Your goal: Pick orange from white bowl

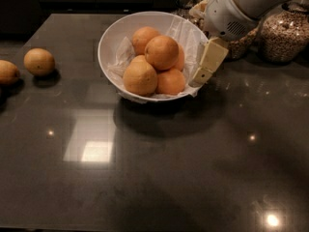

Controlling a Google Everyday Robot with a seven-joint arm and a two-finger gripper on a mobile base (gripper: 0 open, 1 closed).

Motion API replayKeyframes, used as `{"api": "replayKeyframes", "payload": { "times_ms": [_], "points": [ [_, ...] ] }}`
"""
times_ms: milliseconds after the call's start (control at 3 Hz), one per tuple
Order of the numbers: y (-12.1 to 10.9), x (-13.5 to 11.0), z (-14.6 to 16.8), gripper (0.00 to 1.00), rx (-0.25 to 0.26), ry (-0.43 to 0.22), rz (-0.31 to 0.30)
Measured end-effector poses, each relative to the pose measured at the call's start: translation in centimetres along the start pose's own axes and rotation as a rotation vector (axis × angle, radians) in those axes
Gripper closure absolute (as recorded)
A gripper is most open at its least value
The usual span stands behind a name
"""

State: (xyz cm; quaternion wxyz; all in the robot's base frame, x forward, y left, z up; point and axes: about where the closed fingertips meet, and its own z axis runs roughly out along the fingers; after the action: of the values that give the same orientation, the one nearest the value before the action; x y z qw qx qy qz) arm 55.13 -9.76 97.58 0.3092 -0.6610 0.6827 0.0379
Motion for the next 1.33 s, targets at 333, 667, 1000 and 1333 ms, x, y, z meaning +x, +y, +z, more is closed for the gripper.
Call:
{"api": "replayKeyframes", "payload": {
  "times_ms": [333,667,1000,1333],
  "points": [
    [-1.1,-2.3,1.4,0.00,-0.003,-0.094,-0.037],
    [-2.1,-3.0,2.4,0.00,0.001,-0.140,-0.055],
    [-2.9,-2.7,3.3,0.12,-0.002,-0.166,-0.051],
    [-3.1,-2.9,3.7,0.20,-0.004,-0.187,-0.059]
  ]
}}
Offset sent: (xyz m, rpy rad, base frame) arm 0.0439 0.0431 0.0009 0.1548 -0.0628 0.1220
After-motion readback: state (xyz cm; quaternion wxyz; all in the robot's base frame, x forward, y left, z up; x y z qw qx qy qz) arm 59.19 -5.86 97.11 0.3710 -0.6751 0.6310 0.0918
